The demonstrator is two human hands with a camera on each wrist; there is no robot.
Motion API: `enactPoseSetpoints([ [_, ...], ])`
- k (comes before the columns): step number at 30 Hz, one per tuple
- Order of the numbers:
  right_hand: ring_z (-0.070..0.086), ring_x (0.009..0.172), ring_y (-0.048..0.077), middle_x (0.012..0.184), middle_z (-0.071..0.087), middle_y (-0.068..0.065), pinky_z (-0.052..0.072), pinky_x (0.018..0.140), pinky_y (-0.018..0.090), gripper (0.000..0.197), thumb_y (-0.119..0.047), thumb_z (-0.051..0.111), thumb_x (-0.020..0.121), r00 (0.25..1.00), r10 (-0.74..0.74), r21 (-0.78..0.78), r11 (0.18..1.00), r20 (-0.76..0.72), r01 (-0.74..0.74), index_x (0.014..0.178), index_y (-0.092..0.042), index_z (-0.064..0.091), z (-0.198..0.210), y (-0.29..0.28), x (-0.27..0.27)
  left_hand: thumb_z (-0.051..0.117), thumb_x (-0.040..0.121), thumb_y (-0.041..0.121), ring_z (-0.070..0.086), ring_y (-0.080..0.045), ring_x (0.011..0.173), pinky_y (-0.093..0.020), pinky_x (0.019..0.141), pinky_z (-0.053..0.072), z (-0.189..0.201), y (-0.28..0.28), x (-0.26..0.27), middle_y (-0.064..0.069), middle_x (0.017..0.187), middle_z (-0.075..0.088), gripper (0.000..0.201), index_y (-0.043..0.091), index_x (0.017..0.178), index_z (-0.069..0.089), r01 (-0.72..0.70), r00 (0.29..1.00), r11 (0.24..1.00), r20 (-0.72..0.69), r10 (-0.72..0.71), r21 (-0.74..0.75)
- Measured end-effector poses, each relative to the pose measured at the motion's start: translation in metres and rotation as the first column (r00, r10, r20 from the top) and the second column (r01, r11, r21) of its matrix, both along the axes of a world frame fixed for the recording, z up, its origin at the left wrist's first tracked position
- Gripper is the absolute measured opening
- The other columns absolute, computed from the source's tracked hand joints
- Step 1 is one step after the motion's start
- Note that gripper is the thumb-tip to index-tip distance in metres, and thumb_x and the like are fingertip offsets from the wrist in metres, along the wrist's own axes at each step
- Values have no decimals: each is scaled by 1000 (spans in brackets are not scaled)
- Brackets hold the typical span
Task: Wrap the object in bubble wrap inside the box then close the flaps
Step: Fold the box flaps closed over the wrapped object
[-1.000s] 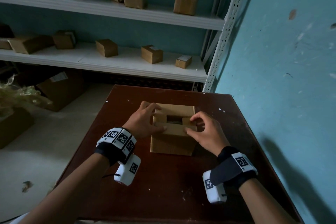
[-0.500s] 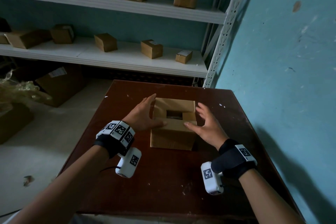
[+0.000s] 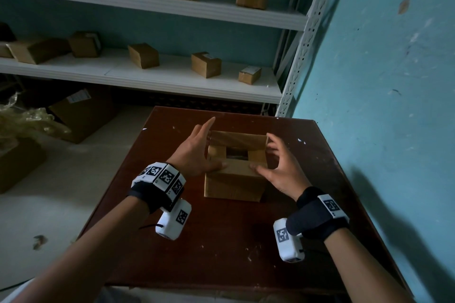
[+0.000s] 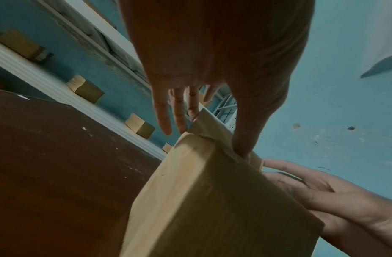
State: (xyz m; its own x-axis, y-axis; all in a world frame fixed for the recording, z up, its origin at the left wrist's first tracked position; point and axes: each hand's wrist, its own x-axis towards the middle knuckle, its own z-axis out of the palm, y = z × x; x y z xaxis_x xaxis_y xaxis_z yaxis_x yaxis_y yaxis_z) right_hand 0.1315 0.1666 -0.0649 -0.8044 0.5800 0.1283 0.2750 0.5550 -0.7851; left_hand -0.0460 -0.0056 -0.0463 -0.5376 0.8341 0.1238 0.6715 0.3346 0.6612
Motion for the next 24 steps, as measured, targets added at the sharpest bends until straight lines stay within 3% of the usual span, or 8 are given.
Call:
enactPoseSetpoints([
  [2,41,127,9,140,44,-4,34,106,33,84,-35,79,76,1000,14,28,1000,-17,-14,144,-27,31,0,0,1,83,68,35,43,-21,124,-31,97,44,1,0,1,-3,142,35,114,25,153,8,4,1000,1000,-23,-5,-7],
  [6,49,120,10,128,53,-7,40,105,37,62,-33,81,75,998,40,75,997,-47,-37,125,-25,45,-1,2,3,79,71,40,51,-14,104,-25,83,50,0,-3,3,3,126,39,96,28,149,24,29,992,999,-124,-31,-14],
  [11,51,109,8,115,56,-7,38,91,19,46,-37,78,77,999,32,182,983,-33,-26,112,-21,52,2,0,4,73,76,46,50,-7,88,-22,74,51,-1,-6,3,9,112,39,58,37,129,53,48,981,998,-187,-53,-32],
  [13,50,106,5,113,56,-7,36,86,12,42,-38,77,78,999,33,216,976,-30,-26,110,-21,55,2,-1,4,72,76,46,50,-7,87,-24,74,53,-2,-7,4,8,111,41,54,35,126,57,50,980,998,-191,-55,-32],
  [17,52,107,7,112,54,-7,43,93,25,35,-35,74,82,998,58,208,976,-1,-56,112,-23,62,2,-1,6,69,80,46,49,-7,89,-25,78,52,1,-8,6,8,111,41,48,34,125,59,56,978,997,-198,-66,-55],
  [24,50,120,7,131,53,-8,38,99,21,40,-35,66,88,998,57,294,954,33,-64,125,-20,64,0,-3,10,64,83,48,44,-5,95,-26,85,49,-1,-8,6,9,115,40,46,33,126,59,65,970,992,-225,-89,-111],
])
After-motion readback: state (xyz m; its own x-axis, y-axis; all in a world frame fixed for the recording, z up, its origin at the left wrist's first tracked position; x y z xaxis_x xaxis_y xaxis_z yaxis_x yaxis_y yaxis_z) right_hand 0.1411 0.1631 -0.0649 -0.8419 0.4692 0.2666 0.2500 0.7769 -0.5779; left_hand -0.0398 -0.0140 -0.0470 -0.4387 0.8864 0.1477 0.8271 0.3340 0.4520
